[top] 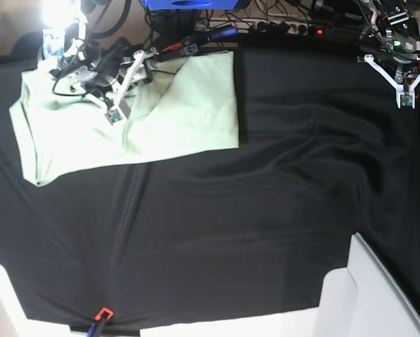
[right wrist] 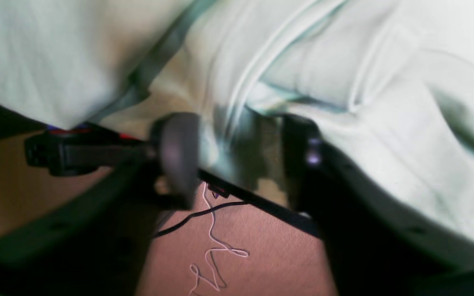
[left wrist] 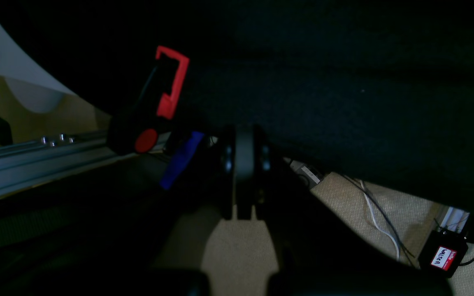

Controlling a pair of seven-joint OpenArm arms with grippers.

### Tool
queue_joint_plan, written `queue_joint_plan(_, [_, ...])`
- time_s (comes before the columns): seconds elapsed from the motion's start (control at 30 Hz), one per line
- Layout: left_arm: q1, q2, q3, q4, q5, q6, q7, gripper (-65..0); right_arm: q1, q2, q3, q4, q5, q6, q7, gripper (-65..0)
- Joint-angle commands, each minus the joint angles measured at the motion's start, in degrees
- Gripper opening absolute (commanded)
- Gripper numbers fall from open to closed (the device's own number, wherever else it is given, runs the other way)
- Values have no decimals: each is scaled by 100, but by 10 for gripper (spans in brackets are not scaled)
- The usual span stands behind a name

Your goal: Fold the T-shirt properly

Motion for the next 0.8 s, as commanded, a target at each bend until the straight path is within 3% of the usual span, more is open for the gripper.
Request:
queue_joint_plan(0.0, [12,-77,-45,85,57,62,-64,-650,39,-35,2,70,76,19,63,-458])
queue_joint_plan(0.1, [12,-77,-45,85,57,62,-64,-650,39,-52,2,70,76,19,63,-598])
queue_joint_plan(0.17, [12,-77,-45,85,57,62,-64,-650,39,-52,2,70,76,19,46,-650])
queue_joint_plan(0.77, [12,-85,-45,85,57,62,-64,-650,-163,0,55,870,49,-25,-948,-647])
